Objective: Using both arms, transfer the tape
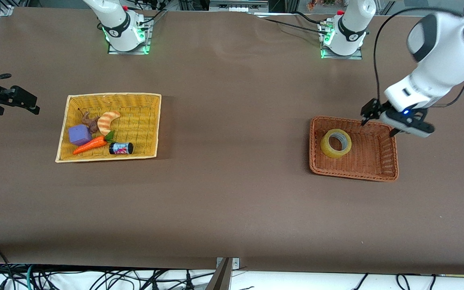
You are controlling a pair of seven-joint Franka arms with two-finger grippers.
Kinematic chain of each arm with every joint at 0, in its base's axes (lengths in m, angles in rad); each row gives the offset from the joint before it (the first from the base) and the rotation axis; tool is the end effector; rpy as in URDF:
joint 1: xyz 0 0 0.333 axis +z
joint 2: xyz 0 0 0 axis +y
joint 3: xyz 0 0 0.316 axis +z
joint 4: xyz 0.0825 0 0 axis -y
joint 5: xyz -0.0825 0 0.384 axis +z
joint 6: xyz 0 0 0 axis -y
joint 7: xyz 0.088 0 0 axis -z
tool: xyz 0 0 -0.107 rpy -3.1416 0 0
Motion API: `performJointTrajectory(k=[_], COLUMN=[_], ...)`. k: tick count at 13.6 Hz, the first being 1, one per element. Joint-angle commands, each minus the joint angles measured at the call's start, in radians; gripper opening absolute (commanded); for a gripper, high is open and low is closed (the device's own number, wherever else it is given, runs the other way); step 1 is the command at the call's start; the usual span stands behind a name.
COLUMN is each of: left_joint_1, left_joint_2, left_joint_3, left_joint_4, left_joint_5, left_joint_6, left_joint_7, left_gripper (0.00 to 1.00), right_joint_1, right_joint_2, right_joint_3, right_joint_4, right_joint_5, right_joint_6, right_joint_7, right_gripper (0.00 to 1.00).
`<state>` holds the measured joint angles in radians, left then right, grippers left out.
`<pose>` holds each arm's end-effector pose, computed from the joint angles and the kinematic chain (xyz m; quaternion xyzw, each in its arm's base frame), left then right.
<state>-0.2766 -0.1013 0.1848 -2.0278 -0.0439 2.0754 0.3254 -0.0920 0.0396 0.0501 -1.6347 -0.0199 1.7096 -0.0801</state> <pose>0.5398 -0.0492 0.5057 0.9772 -0.1972 0.0763 0.0205 0.5765 -0.0266 0.5841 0.9996 0.0203 0.0171 0.0100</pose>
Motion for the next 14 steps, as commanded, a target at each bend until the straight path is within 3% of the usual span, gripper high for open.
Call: performJointTrajectory(k=[1, 3, 6, 14], left_joint_1=[-0.007, 0.007, 0.036, 0.033], left_joint_2=[0.015, 0.032, 0.13, 0.153], left_joint_3=[-0.017, -0.033, -0.047, -0.047], left_joint_4=[0.237, 0.38, 0.587, 0.598], left_joint_5=[0.068, 0.072, 0.072, 0.059], left_joint_6=[-0.228, -0.383, -0.5, -0.511], left_joint_7=[0.009, 0.006, 0.003, -0.121], left_gripper=[1.0, 1.0, 1.0, 1.0], right_joint_1=[-0.008, -0.008, -0.008, -0.006], right_joint_2=[0.006, 0.006, 0.006, 0.008], right_joint_3=[0.002, 0.002, 0.002, 0.002], right_joint_4=[0.023, 0.023, 0.023, 0.023], right_joint_5=[-0.005, -0.005, -0.003, -0.002], right_joint_6=[-0.016, -0.016, -0.016, -0.016], right_joint_7=[-0.012, -0.012, -0.012, -0.012], right_gripper=[1.0, 1.0, 1.0, 1.0])
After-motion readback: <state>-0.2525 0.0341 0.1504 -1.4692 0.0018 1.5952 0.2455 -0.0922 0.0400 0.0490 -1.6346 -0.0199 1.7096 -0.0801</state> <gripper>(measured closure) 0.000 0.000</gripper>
